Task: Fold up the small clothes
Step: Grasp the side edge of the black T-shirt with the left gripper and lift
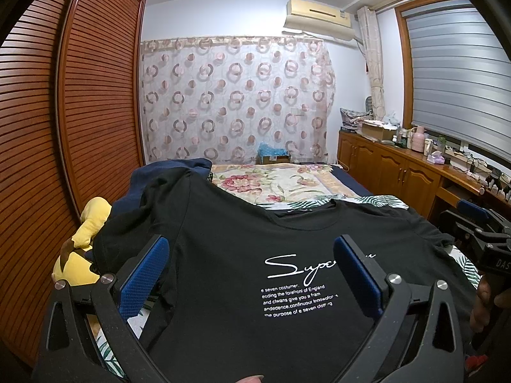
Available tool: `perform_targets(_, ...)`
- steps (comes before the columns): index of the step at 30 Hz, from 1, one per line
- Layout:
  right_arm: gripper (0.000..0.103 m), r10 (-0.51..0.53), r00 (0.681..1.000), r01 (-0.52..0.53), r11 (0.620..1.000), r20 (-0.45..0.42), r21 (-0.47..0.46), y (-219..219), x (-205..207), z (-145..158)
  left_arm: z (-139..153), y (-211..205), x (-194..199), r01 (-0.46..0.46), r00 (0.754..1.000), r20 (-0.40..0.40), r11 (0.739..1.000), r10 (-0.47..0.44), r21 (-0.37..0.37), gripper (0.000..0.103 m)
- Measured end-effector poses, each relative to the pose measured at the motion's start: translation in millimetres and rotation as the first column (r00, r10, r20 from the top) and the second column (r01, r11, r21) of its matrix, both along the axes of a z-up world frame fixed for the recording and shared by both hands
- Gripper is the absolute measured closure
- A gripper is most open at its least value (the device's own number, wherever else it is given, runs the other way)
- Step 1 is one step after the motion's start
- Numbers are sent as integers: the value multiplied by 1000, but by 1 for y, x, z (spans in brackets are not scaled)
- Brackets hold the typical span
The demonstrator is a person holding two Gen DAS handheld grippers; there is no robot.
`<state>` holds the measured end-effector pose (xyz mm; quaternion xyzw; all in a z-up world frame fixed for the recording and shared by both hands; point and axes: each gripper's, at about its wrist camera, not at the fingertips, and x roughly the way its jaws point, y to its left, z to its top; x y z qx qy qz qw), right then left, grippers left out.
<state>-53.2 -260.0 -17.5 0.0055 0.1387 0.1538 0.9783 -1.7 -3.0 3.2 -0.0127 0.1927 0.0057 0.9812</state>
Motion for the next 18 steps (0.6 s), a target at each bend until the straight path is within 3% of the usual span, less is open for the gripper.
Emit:
perform_targets(10,0,75,996,-75,997,-41,-10,9,20,1,-11,36,8,-3,998,-65,1000,3,-12,0)
perform_targets(18,0,143,987,-146,989,-70,-35,12,38,1,-28,79,20,-62,994,-92,998,61,-9,0)
